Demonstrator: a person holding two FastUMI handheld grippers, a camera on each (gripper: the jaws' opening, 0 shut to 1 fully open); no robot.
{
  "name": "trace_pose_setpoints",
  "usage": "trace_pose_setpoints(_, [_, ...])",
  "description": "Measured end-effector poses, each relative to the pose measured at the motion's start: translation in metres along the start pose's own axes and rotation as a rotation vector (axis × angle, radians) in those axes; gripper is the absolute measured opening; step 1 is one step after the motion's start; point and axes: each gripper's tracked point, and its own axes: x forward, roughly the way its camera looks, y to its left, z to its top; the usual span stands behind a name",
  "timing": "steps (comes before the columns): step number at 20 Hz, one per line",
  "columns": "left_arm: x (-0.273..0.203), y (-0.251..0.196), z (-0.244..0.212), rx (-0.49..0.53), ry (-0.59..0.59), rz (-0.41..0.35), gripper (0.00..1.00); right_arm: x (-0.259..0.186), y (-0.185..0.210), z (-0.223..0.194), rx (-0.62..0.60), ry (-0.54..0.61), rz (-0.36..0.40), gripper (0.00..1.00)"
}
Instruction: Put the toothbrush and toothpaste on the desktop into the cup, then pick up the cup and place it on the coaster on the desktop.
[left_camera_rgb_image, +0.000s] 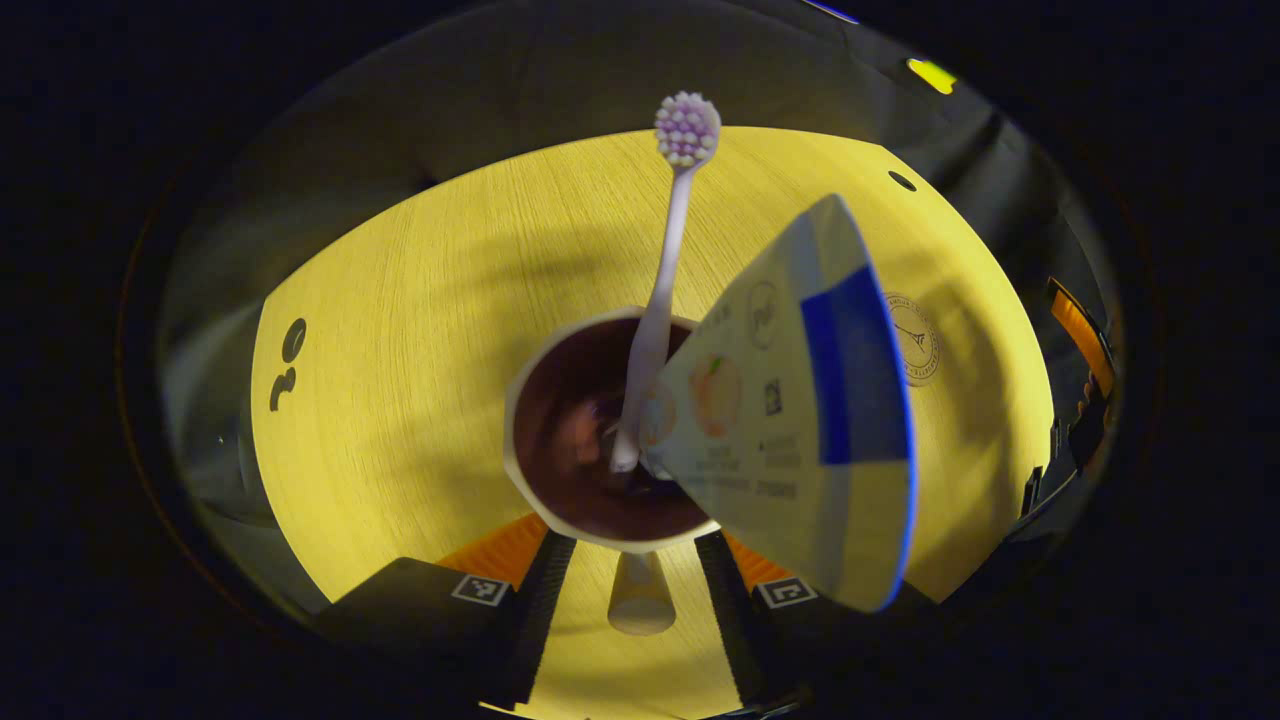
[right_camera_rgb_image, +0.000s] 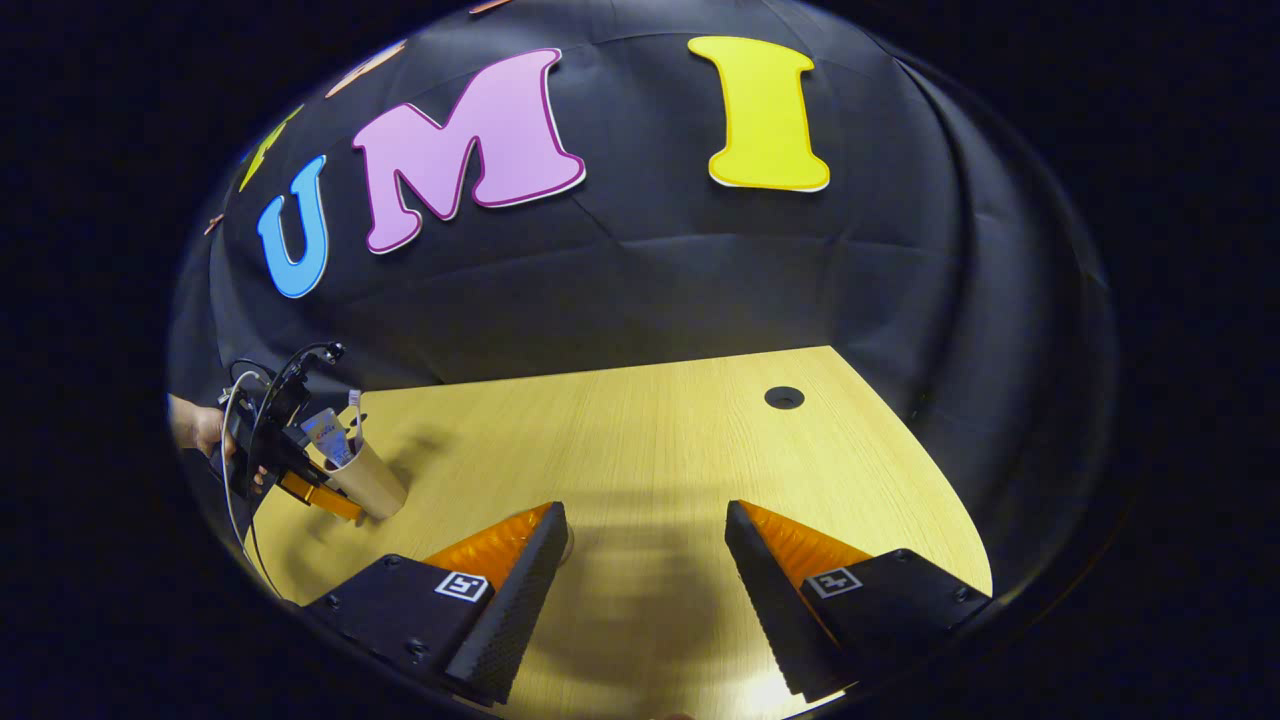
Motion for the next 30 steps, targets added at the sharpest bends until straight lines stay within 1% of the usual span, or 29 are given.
trace_pose_setpoints(1, [0.000,0.002,-0.001,-0.005,0.007,0.011,0.67,0.000,-0.002,-0.001,0.005,0.007,-0.003,0.98])
trace_pose_setpoints(3, [0.002,0.000,-0.002,-0.018,0.023,0.021,0.43,-0.001,-0.005,-0.002,0.009,0.011,-0.010,0.98])
trace_pose_setpoints(5, [0.002,0.000,-0.002,-0.026,0.021,0.022,0.37,-0.001,-0.006,-0.003,0.009,0.011,-0.010,0.98])
trace_pose_setpoints(6, [0.001,-0.002,-0.002,-0.029,0.015,0.019,0.32,-0.001,-0.006,-0.004,0.010,0.016,-0.009,0.98])
trace_pose_setpoints(7, [0.001,-0.002,-0.001,-0.037,0.009,0.020,0.31,-0.002,-0.005,-0.005,0.011,0.021,-0.006,0.98])
trace_pose_setpoints(8, [0.001,-0.003,-0.001,-0.047,0.002,0.023,0.35,-0.002,-0.006,-0.006,0.008,0.022,-0.005,0.98])
trace_pose_setpoints(9, [0.001,-0.003,-0.001,-0.056,-0.005,0.024,0.29,-0.003,-0.006,-0.005,0.001,0.018,-0.008,0.98])
trace_pose_setpoints(10, [0.001,-0.003,-0.001,-0.063,-0.013,0.025,0.29,-0.005,-0.007,-0.004,-0.005,0.015,-0.010,0.98])
trace_pose_setpoints(11, [0.001,-0.003,0.000,-0.072,-0.021,0.031,0.33,-0.006,-0.008,-0.003,-0.008,0.013,-0.009,0.98])
trace_pose_setpoints(12, [0.000,-0.003,0.000,-0.077,-0.027,0.039,0.28,-0.007,-0.008,-0.004,-0.010,0.012,-0.009,0.98])
trace_pose_setpoints(16, [-0.011,-0.008,0.007,-0.059,-0.061,0.063,0.28,-0.014,-0.016,-0.002,-0.016,0.006,-0.020,0.98])
trace_pose_setpoints(17, [-0.015,-0.013,0.010,-0.047,-0.067,0.058,0.28,-0.016,-0.018,-0.001,-0.014,0.003,-0.023,0.98])
trace_pose_setpoints(22, [-0.028,-0.052,0.020,0.003,-0.084,0.022,0.28,-0.032,-0.033,0.006,-0.007,-0.022,-0.047,0.98])
trace_pose_setpoints(23, [-0.029,-0.061,0.023,0.016,-0.088,0.016,0.28,-0.036,-0.037,0.008,-0.005,-0.029,-0.055,0.98])
trace_pose_setpoints(24, [-0.030,-0.071,0.027,0.028,-0.092,0.006,0.32,-0.040,-0.041,0.009,-0.002,-0.034,-0.062,0.98])
trace_pose_setpoints(25, [-0.031,-0.082,0.030,0.036,-0.093,-0.007,0.28,-0.043,-0.044,0.009,0.002,-0.038,-0.067,0.98])
trace_pose_setpoints(27, [-0.031,-0.102,0.038,0.065,-0.094,-0.028,0.28,-0.052,-0.053,0.010,0.011,-0.049,-0.082,0.98])
trace_pose_setpoints(30, [-0.029,-0.128,0.049,0.126,-0.094,-0.036,0.28,-0.067,-0.067,0.010,0.023,-0.068,-0.110,0.98])
